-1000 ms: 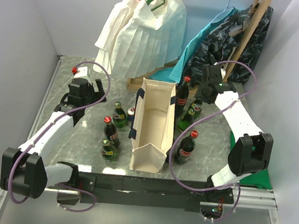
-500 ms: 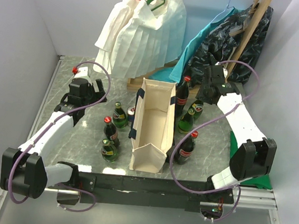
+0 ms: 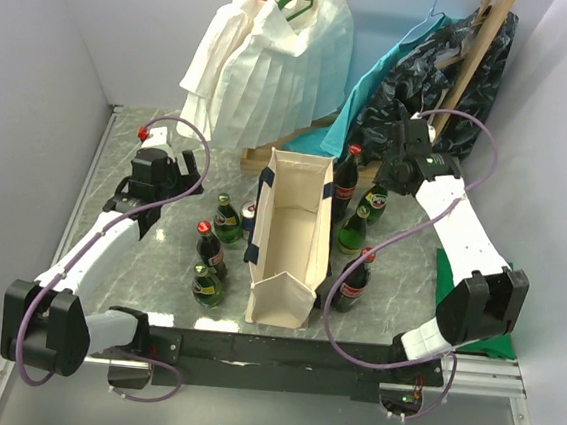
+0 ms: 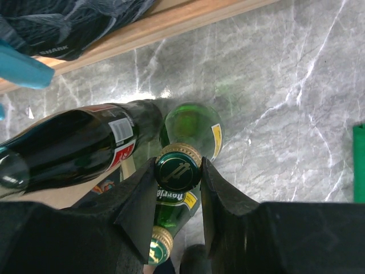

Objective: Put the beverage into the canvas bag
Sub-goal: Pick up the drink from the center of the board.

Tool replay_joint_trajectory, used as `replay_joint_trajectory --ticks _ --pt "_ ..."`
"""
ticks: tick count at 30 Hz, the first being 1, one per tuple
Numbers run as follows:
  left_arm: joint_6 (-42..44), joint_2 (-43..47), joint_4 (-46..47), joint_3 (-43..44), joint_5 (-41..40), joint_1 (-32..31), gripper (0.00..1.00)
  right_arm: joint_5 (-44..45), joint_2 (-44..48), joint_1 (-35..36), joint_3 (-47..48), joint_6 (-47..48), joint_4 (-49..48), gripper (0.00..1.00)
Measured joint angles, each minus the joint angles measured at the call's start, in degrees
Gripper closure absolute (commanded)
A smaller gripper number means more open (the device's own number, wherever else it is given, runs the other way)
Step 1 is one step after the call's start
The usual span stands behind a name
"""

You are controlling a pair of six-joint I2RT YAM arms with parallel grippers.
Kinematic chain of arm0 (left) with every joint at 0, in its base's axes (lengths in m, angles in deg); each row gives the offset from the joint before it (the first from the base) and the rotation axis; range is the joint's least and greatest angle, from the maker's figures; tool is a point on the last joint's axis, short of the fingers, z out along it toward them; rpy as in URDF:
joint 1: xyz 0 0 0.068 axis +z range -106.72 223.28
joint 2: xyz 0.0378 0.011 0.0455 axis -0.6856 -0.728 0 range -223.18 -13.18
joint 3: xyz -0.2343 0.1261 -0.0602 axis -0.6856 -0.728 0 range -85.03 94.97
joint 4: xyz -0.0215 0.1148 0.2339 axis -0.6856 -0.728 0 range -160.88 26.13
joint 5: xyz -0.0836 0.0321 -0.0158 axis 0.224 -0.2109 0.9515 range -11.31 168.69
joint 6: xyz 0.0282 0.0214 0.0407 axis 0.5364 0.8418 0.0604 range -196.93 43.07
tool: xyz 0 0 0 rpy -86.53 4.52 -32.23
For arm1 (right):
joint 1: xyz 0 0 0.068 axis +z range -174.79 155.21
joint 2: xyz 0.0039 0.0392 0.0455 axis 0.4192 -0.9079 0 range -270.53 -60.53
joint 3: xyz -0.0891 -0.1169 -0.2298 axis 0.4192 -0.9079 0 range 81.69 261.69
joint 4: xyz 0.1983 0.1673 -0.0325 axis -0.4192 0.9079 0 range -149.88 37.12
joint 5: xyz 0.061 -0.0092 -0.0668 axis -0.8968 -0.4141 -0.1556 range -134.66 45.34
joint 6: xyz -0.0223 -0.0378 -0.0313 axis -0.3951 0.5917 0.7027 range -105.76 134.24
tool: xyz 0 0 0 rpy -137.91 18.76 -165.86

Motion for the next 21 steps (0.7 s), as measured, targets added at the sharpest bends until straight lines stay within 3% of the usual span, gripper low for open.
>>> replay_joint_trajectory --ticks 21 --pt "0.0 0.0 0.0 0.0 0.46 0.02 0.04 0.04 2.47 0.02 3.54 1.99 5.16 1.0"
